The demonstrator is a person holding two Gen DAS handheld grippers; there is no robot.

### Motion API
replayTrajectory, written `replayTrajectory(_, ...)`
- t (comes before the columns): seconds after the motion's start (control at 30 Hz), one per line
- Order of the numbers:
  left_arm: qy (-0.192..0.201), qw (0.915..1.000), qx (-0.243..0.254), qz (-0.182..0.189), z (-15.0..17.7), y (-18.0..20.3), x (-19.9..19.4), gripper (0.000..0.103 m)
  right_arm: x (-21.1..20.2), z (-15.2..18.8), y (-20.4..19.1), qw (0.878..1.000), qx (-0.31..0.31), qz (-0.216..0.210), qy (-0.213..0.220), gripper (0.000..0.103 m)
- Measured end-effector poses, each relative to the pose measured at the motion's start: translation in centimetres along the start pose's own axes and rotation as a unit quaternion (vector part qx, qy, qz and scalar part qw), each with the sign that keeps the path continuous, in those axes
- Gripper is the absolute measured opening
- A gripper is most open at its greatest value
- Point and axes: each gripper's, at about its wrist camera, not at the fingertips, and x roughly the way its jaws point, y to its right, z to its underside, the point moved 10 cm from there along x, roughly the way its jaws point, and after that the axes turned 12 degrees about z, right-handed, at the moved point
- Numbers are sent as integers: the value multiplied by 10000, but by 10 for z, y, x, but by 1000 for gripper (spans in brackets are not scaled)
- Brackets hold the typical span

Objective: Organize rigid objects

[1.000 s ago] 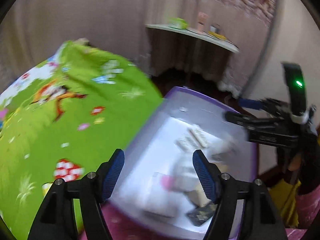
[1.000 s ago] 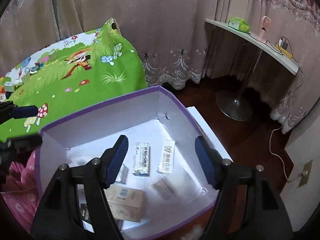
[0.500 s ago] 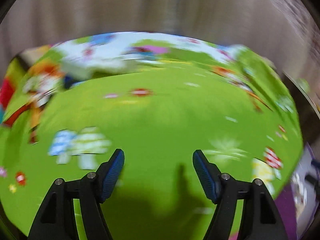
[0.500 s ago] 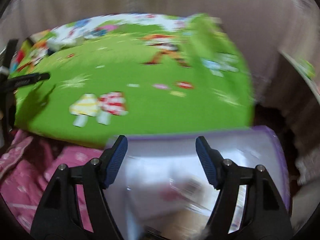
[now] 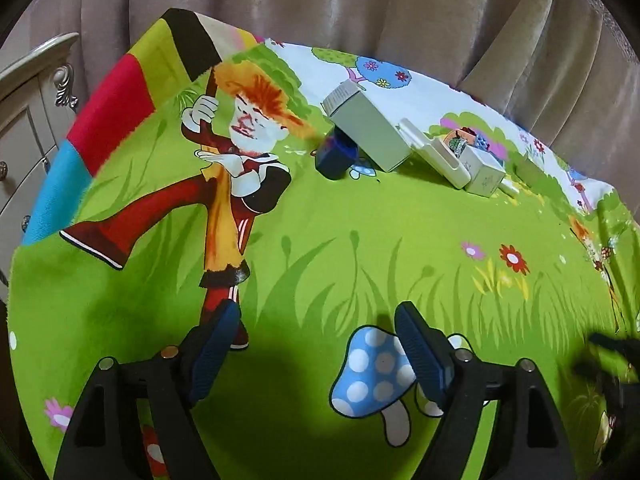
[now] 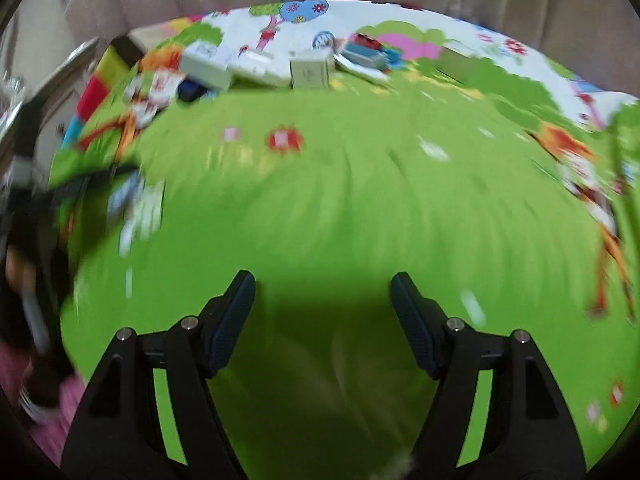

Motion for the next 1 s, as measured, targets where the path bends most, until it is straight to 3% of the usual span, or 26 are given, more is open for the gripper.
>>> replayTrajectory(0.27,-136,9997,165,-103,2,7,5,91,75,-134,-28,9907,1276,-409,240,74)
replayTrajectory(0.47,-136,9998,157,-48,2,6,5,93,111,-175,-17,9761,2135,-363,199,74)
replayTrajectory(0.5,-145,9997,169,-56,2,7,6,94,114,-175,-16,9765,2112,-403,161,56)
replayTrajectory(0.53,-156,9997,182,-65,3,7,6,95,113,-175,-14,9793,1988,-292,247,52)
replayTrajectory(0.63,-209,9994,262,-105,3,8,8,97,96,-163,-13,9857,1600,-410,333,50)
replayTrajectory(0.8,-322,9984,416,-216,5,11,12,101,47,-108,-2,9976,399,-350,453,49)
replayTrajectory(1.0,-388,9976,499,-275,6,12,14,103,28,-53,18,9987,-368,-224,288,50)
